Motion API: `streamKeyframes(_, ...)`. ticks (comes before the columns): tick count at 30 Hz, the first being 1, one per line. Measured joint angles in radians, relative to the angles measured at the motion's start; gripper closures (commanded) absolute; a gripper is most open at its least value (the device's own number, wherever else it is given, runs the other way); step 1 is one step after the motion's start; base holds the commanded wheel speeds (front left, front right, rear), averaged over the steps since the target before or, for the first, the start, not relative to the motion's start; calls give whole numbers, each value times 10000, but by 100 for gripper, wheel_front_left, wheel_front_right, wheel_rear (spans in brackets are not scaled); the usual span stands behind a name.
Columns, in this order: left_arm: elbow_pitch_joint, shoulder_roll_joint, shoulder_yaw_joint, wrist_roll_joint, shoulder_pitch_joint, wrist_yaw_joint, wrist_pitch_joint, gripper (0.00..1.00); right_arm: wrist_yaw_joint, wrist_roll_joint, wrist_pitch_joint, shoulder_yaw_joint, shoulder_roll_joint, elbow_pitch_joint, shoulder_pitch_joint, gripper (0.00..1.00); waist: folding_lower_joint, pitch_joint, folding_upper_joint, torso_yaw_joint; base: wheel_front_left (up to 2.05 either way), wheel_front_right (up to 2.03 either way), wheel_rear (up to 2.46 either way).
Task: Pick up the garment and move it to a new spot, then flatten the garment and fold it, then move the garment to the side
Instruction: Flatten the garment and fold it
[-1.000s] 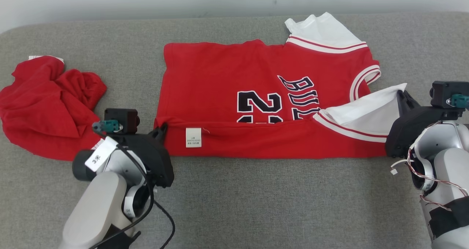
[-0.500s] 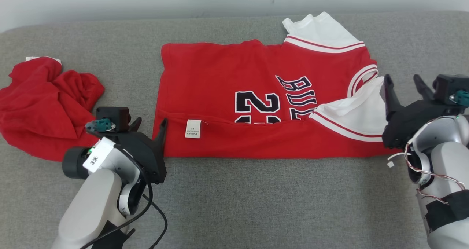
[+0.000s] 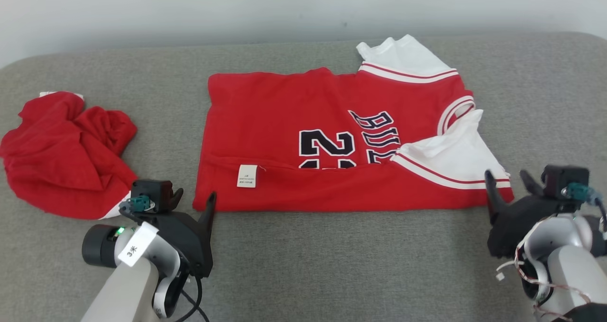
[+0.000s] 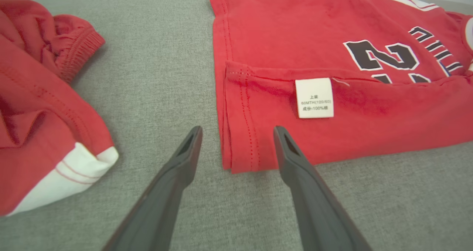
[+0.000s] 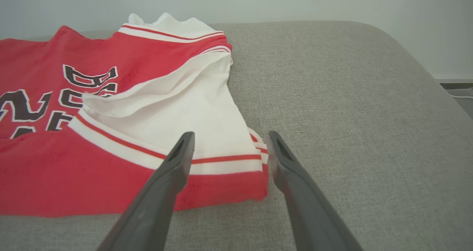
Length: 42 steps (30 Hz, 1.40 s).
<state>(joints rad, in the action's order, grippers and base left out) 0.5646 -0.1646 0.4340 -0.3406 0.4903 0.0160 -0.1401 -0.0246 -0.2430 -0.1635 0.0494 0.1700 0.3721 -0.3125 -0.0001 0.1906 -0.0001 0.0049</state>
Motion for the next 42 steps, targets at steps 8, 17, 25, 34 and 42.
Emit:
streamKeyframes(8,96,-13,58,73,-140,10,2,0,38,-2,-238,59,-40,182,224,0,0,73,0,-291,0,0,0)
streamKeyframes(17,297,127,207,144,-11,2,13,0,105,-245,-341,207,33,351,144,0,1,362,0,-220,0,0,0)
streamKeyframes(25,407,142,196,144,77,-2,104,0,251,-372,-491,100,-50,652,-38,21,1,446,0,-84,0,0,0)
streamKeyframes(34,606,182,190,111,114,-161,207,0,263,-387,-564,142,-48,905,-37,33,1,431,1,-56,0,0,0)
streamKeyframes(42,654,134,67,52,116,-163,326,0,263,-462,-568,151,-50,1099,-37,54,1,408,0,-101,0,0,0)
